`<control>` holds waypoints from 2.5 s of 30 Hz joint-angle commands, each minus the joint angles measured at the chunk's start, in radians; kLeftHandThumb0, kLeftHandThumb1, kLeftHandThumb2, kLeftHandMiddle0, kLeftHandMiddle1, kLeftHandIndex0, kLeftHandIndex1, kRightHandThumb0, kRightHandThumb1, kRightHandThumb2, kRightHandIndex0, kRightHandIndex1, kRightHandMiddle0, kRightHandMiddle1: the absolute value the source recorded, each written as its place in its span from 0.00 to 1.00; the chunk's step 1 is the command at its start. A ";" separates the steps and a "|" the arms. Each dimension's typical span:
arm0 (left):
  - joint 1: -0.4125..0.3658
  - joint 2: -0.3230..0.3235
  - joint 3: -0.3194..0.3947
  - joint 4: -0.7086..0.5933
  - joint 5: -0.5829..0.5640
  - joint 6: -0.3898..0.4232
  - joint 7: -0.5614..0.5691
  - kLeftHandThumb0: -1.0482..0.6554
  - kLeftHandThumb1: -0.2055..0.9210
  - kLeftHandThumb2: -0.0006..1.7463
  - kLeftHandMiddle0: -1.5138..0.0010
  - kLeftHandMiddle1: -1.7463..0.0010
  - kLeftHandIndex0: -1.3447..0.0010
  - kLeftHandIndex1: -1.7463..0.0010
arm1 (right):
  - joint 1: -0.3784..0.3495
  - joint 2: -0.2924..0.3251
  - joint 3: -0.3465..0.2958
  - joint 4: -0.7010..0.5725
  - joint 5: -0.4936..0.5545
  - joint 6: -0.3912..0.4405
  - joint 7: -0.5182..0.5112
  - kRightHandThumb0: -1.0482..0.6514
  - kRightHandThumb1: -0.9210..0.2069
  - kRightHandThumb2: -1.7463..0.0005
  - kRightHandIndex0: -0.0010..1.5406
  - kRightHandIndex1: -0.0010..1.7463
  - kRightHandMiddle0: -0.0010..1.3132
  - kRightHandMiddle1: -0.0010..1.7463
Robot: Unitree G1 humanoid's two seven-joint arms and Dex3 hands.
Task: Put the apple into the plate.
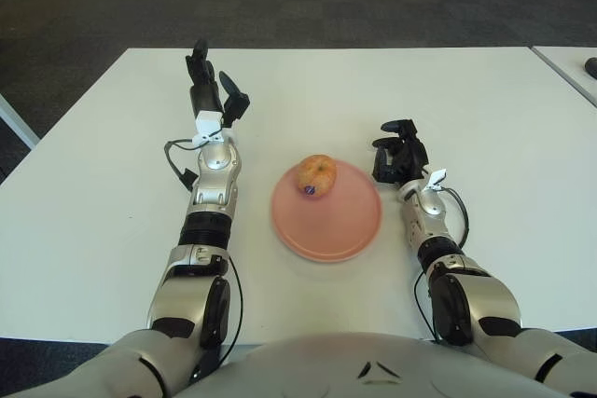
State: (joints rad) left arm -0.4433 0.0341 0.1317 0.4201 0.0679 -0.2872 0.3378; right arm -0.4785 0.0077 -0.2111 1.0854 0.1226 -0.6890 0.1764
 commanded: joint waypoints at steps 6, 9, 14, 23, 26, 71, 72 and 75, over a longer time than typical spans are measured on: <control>0.036 0.008 -0.024 -0.014 0.010 0.091 -0.048 0.08 1.00 0.64 0.87 0.89 1.00 0.62 | 0.032 0.006 -0.002 0.026 0.003 0.035 -0.017 0.93 0.68 0.14 0.48 1.00 0.72 1.00; 0.045 0.013 -0.030 -0.022 0.008 0.111 -0.068 0.09 1.00 0.63 0.88 0.89 1.00 0.61 | 0.032 0.006 -0.001 0.027 0.003 0.034 -0.019 0.93 0.68 0.14 0.48 1.00 0.72 1.00; 0.067 0.029 -0.036 -0.011 0.004 0.108 -0.112 0.09 1.00 0.62 0.90 0.89 1.00 0.61 | 0.034 0.010 -0.001 0.026 0.003 0.024 -0.020 0.93 0.68 0.14 0.48 1.00 0.72 1.00; 0.093 0.084 -0.050 0.060 0.017 0.040 -0.194 0.11 1.00 0.60 0.90 0.88 1.00 0.61 | 0.034 0.012 -0.003 0.025 0.010 0.026 -0.010 0.93 0.68 0.14 0.48 1.00 0.72 1.00; 0.092 0.093 -0.055 0.073 0.020 0.029 -0.204 0.11 1.00 0.59 0.91 0.88 1.00 0.62 | 0.033 0.012 -0.003 0.026 0.010 0.026 -0.010 0.93 0.68 0.14 0.48 1.00 0.72 1.00; 0.088 0.092 -0.036 0.244 -0.031 0.104 -0.266 0.11 1.00 0.55 0.93 0.86 1.00 0.68 | 0.033 0.020 -0.004 0.030 0.014 0.010 -0.005 0.93 0.68 0.14 0.48 1.00 0.72 1.00; 0.086 0.091 -0.035 0.248 -0.030 0.101 -0.264 0.11 1.00 0.55 0.93 0.86 1.00 0.68 | 0.033 0.020 -0.005 0.030 0.014 0.010 -0.005 0.93 0.68 0.14 0.48 1.00 0.72 1.00; 0.082 0.086 -0.034 0.260 -0.029 0.094 -0.257 0.11 1.00 0.55 0.93 0.86 1.00 0.68 | 0.034 0.021 -0.006 0.029 0.015 0.011 -0.005 0.93 0.68 0.14 0.48 1.00 0.72 1.00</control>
State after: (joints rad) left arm -0.3470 0.1256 0.0925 0.6546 0.0453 -0.1880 0.0691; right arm -0.4789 0.0167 -0.2114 1.0887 0.1299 -0.6970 0.1755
